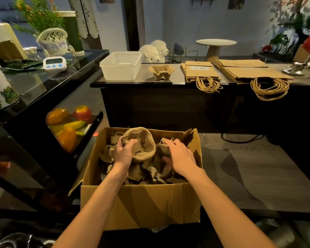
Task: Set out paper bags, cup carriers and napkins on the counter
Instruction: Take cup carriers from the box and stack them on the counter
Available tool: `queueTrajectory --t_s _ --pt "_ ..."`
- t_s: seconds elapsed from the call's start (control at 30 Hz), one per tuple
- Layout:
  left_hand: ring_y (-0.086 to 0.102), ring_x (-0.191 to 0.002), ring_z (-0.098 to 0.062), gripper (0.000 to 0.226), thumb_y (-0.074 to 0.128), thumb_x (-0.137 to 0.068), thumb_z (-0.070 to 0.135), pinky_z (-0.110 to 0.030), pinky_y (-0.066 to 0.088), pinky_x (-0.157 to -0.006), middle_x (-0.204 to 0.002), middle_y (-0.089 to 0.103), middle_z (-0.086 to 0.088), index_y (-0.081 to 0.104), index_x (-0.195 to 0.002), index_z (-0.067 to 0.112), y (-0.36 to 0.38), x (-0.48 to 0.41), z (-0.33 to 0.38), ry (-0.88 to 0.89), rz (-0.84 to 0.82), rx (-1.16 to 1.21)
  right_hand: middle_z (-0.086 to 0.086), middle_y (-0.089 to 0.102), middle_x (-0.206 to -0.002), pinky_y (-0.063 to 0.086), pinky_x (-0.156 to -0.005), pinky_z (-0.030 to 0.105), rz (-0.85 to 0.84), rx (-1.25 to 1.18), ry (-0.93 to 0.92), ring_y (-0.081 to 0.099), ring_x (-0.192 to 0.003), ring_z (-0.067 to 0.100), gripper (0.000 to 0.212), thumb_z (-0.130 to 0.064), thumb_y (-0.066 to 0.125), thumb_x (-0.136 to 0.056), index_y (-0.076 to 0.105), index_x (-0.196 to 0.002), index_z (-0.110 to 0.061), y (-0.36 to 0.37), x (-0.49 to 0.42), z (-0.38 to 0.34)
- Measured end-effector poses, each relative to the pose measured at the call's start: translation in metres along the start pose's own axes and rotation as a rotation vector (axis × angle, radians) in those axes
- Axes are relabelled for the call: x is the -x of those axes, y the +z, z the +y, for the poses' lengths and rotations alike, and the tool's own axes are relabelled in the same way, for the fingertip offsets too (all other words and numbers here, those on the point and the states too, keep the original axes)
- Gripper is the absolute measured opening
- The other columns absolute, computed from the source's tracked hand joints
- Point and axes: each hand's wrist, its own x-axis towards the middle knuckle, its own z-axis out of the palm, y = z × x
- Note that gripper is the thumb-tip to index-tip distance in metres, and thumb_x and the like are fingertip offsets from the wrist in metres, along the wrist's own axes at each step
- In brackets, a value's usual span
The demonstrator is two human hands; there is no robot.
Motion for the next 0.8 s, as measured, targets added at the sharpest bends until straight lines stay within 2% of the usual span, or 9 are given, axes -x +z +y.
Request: queueTrajectory --t_s 0.1,0.2,0.33,0.43,0.53,0.57,0.63,0.73,0.8 --pt "0.057 -0.107 -0.020 0.032 0.060 -0.100 0.034 -0.035 0.042 -0.090 -0.117 0.064 0.000 0.057 -0.131 0.026 -0.001 0.000 -0.002 0.010 0.033 -0.014 -0.002 0.056 -0.129 0.051 -0.091 0.031 0.060 -0.094 0.058 0.057 -0.114 0.016 0.042 -0.030 0.064 -0.099 0.051 -0.138 -0.029 0.001 -0.001 0.001" --pt "0.058 -0.108 -0.020 0.030 0.059 -0.101 0.035 -0.036 0.041 -0.090 -0.118 0.065 -0.001 0.058 -0.130 0.027 -0.003 0.000 0.000 0.014 0.115 0.015 -0.007 0.061 -0.114 0.054 -0.075 0.026 0.124 -0.330 0.166 0.058 -0.093 0.007 0.029 -0.030 0.057 -0.102 0.049 -0.130 -0.031 -0.006 -0.004 0.005" --pt "0.058 -0.107 -0.019 0.025 0.058 -0.101 0.036 -0.039 0.041 -0.094 -0.111 0.063 0.005 0.055 -0.126 0.031 -0.006 -0.003 0.000 0.047 0.172 -0.007 -0.013 0.059 -0.106 0.044 -0.064 0.016 0.250 -0.737 0.298 0.058 -0.094 0.003 0.026 -0.029 0.051 -0.106 0.049 -0.132 -0.028 -0.014 -0.005 0.004" --pt "0.059 -0.117 -0.024 0.054 0.064 -0.090 0.060 -0.044 0.045 -0.102 -0.123 0.065 0.000 0.055 -0.136 0.033 -0.003 0.001 0.002 -0.010 0.066 0.019 -0.020 0.056 -0.101 0.043 -0.067 0.015 0.232 -0.960 0.283 0.055 -0.092 -0.002 0.023 -0.029 0.057 -0.103 0.053 -0.126 -0.029 -0.017 -0.003 -0.009" --pt "0.058 -0.123 -0.027 0.098 0.058 -0.062 0.095 -0.055 0.044 -0.109 -0.134 0.061 -0.001 0.048 -0.142 0.038 0.004 0.006 0.005 -0.075 -0.122 0.008 -0.013 0.062 -0.104 0.053 -0.074 0.020 0.241 -0.946 0.240 0.062 -0.098 0.005 0.017 -0.032 0.061 -0.101 0.056 -0.116 -0.029 -0.012 -0.002 -0.024" --pt "0.057 -0.123 -0.026 0.103 0.056 -0.056 0.099 -0.056 0.043 -0.110 -0.134 0.060 0.000 0.048 -0.139 0.039 0.006 0.007 0.005 -0.065 -0.188 -0.025 -0.011 0.063 -0.104 0.055 -0.075 0.022 0.246 -0.908 0.227 0.064 -0.097 0.007 0.015 -0.032 0.063 -0.099 0.056 -0.113 -0.029 -0.010 -0.002 -0.028" --pt "0.056 -0.116 -0.016 0.083 0.058 -0.062 0.089 -0.045 0.043 -0.108 -0.124 0.059 0.008 0.047 -0.129 0.042 0.009 0.012 0.008 -0.030 -0.256 -0.110 -0.009 0.064 -0.102 0.053 -0.073 0.020 0.242 -0.848 0.198 0.064 -0.094 0.006 0.014 -0.032 0.065 -0.098 0.056 -0.109 -0.029 -0.008 0.000 -0.033" --pt "0.054 -0.105 -0.003 0.055 0.068 -0.073 0.060 -0.022 0.044 -0.085 -0.113 0.057 0.016 0.046 -0.121 0.044 0.009 0.015 0.005 0.000 -0.269 -0.155 -0.015 0.060 -0.103 0.046 -0.070 0.014 0.166 -0.850 0.167 0.060 -0.094 0.001 0.020 -0.032 0.063 -0.099 0.052 -0.115 -0.028 -0.005 0.001 -0.037" --pt "0.057 -0.113 -0.012 0.051 0.072 -0.080 0.056 -0.027 0.048 -0.091 -0.117 0.060 0.011 0.049 -0.124 0.043 0.008 0.013 0.002 -0.004 -0.224 -0.127 -0.019 0.060 -0.105 0.046 -0.073 0.014 0.093 -0.865 0.117 0.057 -0.097 -0.002 0.019 -0.037 0.057 -0.102 0.053 -0.120 -0.031 -0.005 0.002 -0.032"
